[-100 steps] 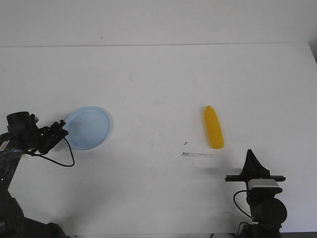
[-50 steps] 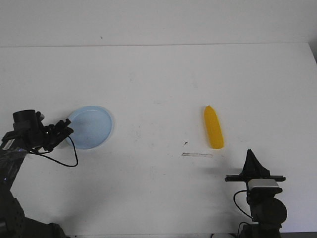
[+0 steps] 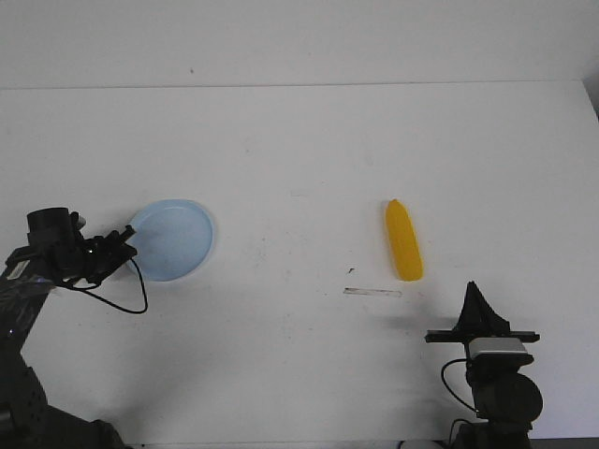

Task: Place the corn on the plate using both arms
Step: 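Drag the blue plate with the left gripper toward the yellow corn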

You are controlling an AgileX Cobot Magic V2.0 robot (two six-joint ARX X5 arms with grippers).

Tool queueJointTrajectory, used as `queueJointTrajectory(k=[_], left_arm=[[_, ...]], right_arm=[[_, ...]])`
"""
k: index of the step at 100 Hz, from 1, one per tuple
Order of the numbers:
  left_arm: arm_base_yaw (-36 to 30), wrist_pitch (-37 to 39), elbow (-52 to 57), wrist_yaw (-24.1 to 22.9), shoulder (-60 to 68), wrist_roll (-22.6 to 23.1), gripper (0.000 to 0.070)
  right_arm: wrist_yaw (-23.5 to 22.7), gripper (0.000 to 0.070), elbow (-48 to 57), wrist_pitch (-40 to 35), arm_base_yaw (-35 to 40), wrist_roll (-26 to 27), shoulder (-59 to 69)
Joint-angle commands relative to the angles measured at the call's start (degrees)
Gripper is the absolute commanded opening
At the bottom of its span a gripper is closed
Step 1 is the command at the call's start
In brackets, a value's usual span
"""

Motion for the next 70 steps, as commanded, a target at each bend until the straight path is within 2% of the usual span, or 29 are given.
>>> queueJointTrajectory(k=[1,29,44,70], left_arm=[[-0.13,0.31,0.94,0.28,1.66,0.52,0.0119],[-0.48,0.39,0.94,0.28,2.25,0.52,0.0115],[-0.48,0.39,0.94,0.28,2.23,0.52,0.0003],[-0.50,0.13,0.94,0.52,2.21,0.42,0.0000]], right_arm=[[0.20,0.0010,-0.07,0.68,0.07,0.13,-0.09],[0.20,0.0010,-0.07,0.68,0.07,0.13,-0.09],[0.20,0.0010,-0.07,0.68,0.07,0.13,-0.09],[0.20,0.0010,-0.07,0.68,0.07,0.13,-0.09]])
